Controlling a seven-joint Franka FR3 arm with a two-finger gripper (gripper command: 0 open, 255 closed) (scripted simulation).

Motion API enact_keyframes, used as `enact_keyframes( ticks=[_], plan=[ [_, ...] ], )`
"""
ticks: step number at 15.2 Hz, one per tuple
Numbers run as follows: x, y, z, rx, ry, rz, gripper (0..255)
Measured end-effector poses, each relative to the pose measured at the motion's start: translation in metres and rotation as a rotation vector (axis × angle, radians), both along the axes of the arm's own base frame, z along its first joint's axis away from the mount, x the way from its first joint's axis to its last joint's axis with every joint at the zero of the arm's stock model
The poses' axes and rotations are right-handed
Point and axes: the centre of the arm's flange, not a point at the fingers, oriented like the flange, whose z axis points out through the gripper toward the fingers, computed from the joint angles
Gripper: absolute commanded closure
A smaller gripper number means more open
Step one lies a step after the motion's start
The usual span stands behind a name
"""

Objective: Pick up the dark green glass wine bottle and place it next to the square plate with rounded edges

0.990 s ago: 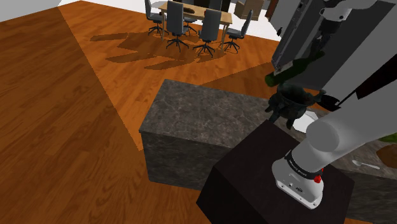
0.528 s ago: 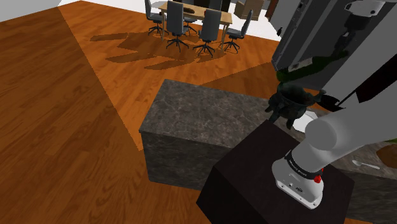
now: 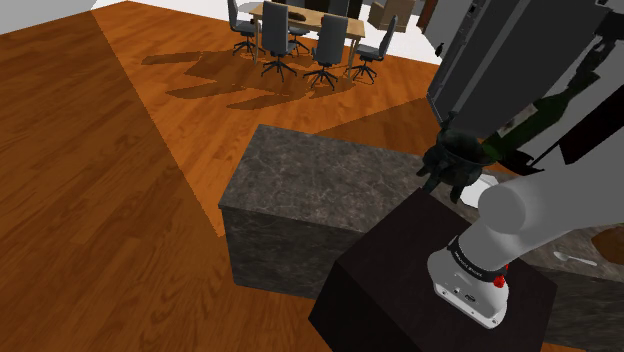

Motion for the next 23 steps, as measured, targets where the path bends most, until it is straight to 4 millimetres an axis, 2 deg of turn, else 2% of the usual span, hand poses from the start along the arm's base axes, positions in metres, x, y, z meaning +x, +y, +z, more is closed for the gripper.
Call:
enact_keyframes(
  ticks=[6,7,12,23],
  plan=[
    [-0.070,-0.008,0.038,-0.001,0.000,0.000,255],
    [-0.075,-0.009,0.038,-0.001,0.000,0.000,255],
    [-0.080,-0.010,0.017,-0.001,0.000,0.001,255],
    [-0.079,-0.010,-0.042,-0.001,0.000,0.001,255]
  ],
)
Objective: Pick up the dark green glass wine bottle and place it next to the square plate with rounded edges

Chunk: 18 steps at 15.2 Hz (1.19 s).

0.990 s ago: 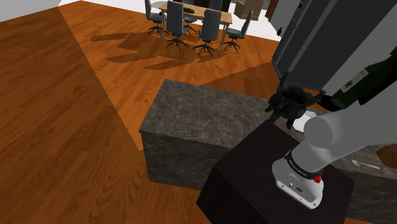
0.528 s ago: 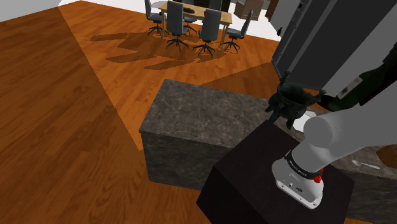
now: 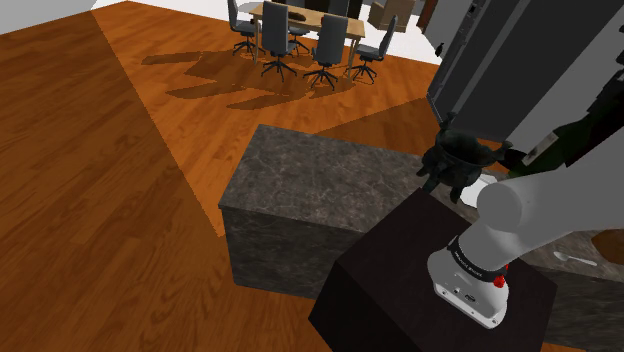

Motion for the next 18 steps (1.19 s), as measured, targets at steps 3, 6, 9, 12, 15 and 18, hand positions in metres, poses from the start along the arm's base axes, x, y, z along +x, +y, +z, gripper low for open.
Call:
enact_keyframes(
  ticks=[3,6,9,12,15,18],
  plan=[
    [0.000,0.000,-0.017,0.000,0.000,0.000,255],
    [0.000,0.000,-0.033,0.000,0.000,0.000,255],
    [0.000,0.000,-0.048,0.000,0.000,0.000,255],
    [0.000,0.000,-0.065,0.000,0.000,0.000,255],
    [0.000,0.001,-0.078,0.000,0.000,0.000,255],
    [-0.001,0.002,-0.095,0.000,0.000,0.000,255]
  ],
)
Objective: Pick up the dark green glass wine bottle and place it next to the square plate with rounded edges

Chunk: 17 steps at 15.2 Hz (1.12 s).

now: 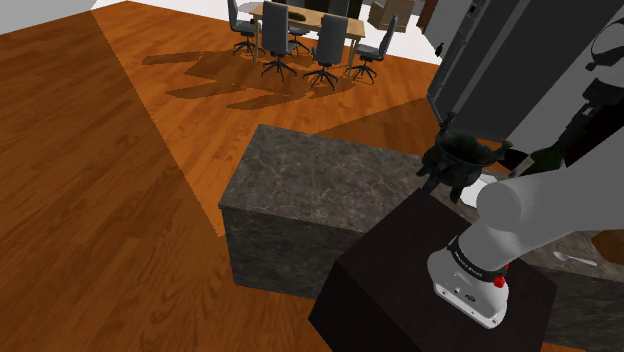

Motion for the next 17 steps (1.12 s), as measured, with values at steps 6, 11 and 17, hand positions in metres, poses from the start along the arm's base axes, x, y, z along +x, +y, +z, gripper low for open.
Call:
enact_keyframes(
  ticks=[6,11,17],
  plan=[
    [0.001,-0.001,-0.033,0.000,0.000,0.000,255],
    [0.002,0.000,-0.058,0.000,0.000,0.000,255],
    [0.001,0.000,-0.090,0.000,0.000,0.000,255]
  ],
)
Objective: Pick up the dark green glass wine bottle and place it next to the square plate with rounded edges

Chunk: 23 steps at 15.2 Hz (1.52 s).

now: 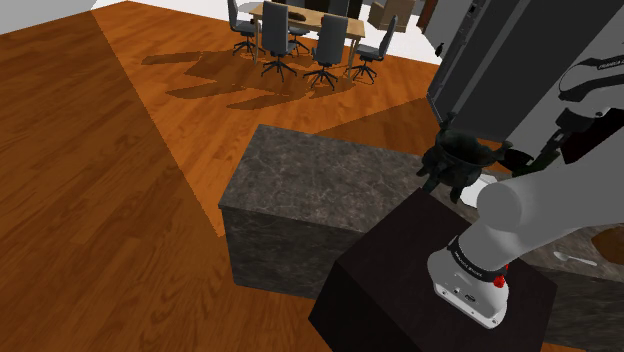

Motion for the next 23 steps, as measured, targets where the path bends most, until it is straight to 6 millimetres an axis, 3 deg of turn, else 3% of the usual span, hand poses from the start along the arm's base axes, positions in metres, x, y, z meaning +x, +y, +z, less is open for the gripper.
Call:
enact_keyframes(
  ticks=[16,23],
  plan=[
    [0.001,-0.001,-0.086,0.001,0.000,0.000,255],
    [-0.001,-0.001,-0.115,0.000,0.000,0.000,255]
  ],
)
